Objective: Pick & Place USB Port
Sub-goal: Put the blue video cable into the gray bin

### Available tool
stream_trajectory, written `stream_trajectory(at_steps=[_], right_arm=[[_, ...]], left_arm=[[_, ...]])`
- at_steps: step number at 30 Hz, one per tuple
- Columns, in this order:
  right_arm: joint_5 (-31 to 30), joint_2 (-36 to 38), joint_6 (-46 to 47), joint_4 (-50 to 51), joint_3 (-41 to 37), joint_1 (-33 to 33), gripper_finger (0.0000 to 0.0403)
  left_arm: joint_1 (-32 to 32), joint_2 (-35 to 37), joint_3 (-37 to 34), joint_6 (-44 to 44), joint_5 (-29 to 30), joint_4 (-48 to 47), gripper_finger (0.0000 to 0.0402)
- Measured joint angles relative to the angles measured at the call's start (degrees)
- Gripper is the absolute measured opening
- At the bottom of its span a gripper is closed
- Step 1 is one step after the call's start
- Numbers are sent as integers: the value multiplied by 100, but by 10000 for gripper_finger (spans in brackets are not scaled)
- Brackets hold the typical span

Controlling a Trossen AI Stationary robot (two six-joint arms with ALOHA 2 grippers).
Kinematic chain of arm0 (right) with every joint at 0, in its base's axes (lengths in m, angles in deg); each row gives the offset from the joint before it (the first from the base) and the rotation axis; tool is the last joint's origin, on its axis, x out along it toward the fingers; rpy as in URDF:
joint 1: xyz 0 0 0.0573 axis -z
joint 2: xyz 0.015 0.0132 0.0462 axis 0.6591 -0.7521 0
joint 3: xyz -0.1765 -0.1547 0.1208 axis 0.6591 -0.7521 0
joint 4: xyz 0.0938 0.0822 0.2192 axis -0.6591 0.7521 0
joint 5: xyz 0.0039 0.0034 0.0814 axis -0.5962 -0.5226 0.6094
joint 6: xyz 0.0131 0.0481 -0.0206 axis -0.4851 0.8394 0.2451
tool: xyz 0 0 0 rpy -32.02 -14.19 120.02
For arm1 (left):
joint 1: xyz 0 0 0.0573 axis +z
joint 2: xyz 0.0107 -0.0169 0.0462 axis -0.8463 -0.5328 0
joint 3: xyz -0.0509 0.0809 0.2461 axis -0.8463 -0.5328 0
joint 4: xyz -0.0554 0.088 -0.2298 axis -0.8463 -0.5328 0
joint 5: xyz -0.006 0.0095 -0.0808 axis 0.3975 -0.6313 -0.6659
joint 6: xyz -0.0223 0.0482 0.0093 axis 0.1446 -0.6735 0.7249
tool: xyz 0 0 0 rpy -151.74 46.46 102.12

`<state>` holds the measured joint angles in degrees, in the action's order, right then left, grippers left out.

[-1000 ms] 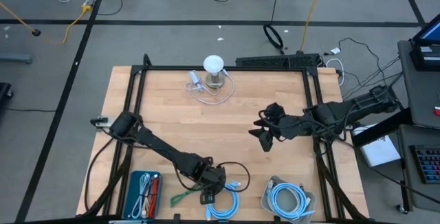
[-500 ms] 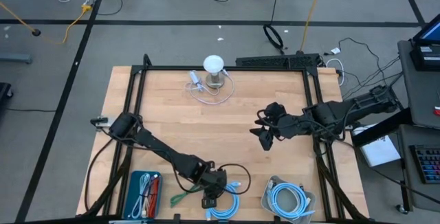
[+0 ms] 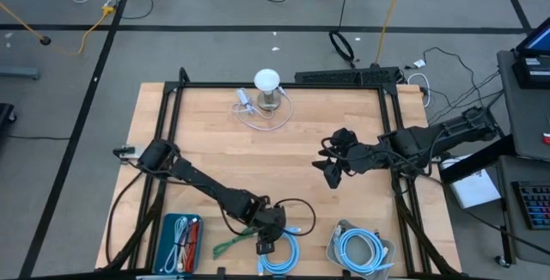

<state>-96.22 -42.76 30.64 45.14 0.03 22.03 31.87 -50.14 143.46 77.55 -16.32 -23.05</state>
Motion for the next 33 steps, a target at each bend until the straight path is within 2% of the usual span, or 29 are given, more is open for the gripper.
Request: stream_trajectory(at_steps=[7,11,14,18,23,27,33], right_arm=[[-2,0,-26,-41,-4,0,212],[-2,0,-91,-120,-4,0,212],[-11,0,-129,-138,-4,0,212],[-20,0,-92,-133,-4,0,212],[-133,0,74,-170,-4,-2,212],[-148,0,134,-201,-4,-2,212],[-326,0,194,-230,-4,-4,212]], left_arm=[[-107,-274,13,97,-253,-46,191],[-127,-317,28,166,-145,-221,188],[-129,-305,27,164,15,-441,148],[-93,-295,24,156,-37,-579,37],[-28,-266,21,679,108,-585,35],[98,-39,-27,1116,846,-782,35],[387,747,-12,1783,1818,-1456,35]])
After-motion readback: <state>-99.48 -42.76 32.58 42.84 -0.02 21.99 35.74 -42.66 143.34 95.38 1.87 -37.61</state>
